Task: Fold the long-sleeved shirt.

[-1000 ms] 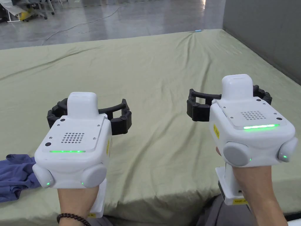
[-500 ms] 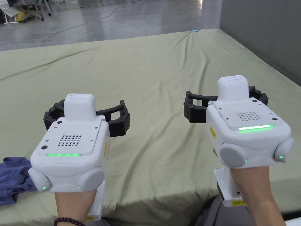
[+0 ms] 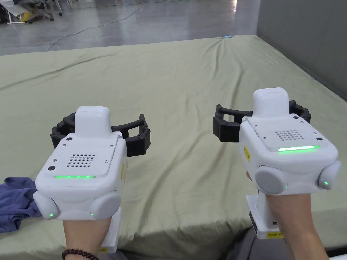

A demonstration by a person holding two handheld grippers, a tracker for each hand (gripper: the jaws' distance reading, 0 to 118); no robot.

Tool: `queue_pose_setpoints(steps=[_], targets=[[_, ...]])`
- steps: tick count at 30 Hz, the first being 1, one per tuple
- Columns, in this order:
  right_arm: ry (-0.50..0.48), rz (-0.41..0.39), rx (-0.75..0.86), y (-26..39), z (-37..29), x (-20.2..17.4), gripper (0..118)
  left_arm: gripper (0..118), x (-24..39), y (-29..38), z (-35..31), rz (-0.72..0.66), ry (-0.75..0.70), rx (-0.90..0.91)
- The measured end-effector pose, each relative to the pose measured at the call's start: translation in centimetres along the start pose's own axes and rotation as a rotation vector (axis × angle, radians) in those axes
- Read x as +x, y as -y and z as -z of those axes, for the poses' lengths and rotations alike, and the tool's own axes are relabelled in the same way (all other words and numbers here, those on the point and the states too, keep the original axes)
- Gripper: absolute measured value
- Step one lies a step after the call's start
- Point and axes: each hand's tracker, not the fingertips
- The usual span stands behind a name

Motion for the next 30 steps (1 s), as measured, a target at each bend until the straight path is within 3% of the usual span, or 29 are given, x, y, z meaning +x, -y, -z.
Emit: queue_pose_setpoints(steps=[30], targets=[[0.007,0.000,-0.012,-0.33,0.46,-0.17,118,118,0.29,-0.52,0.53,0.011,0.008,0.005]])
